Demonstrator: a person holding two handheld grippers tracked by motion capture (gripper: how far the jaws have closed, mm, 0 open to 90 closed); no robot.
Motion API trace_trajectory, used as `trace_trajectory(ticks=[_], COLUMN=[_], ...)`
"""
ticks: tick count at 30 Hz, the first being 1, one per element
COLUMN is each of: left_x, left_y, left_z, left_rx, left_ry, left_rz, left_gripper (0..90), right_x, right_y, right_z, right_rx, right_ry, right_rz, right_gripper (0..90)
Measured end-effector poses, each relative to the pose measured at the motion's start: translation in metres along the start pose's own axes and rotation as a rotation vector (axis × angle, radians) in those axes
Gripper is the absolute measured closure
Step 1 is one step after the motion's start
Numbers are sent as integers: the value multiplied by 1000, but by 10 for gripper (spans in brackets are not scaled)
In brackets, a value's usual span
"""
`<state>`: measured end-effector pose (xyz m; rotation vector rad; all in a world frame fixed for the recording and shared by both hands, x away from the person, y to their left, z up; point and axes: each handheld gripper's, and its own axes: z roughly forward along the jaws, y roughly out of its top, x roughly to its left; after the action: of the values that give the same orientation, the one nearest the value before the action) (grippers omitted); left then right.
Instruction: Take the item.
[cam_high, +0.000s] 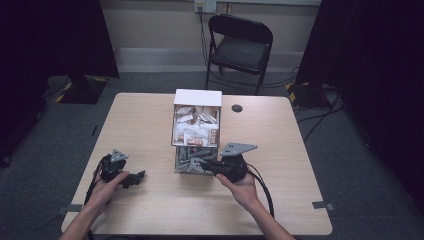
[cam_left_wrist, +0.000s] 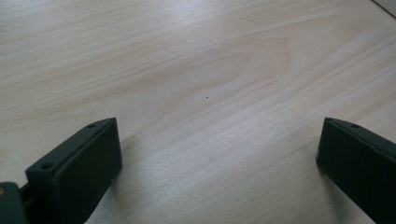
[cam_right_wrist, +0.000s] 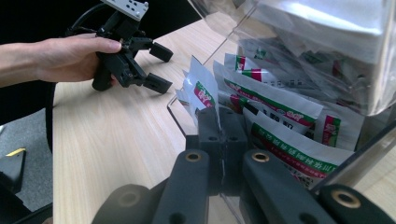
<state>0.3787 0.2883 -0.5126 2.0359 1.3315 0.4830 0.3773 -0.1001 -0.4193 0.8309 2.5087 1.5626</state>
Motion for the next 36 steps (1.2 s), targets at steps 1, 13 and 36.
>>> trace_trajectory(ticks=[1, 13, 36], left_x=[0, 0, 0], left_y=[0, 0, 0], left_z=[0, 0, 0], left_rx=[0, 0, 0], left_ry=[0, 0, 0], left_rz=[1, 0, 0], left_gripper=[0, 0, 0], right_x=[0, 5, 12], right_y=[0, 3, 4], right_z=[0, -6, -23], right_rx=[-2, -14, -38], right_ry=[1, 11, 18], right_rz=[-1, -3, 4], right_gripper=[900, 900, 900])
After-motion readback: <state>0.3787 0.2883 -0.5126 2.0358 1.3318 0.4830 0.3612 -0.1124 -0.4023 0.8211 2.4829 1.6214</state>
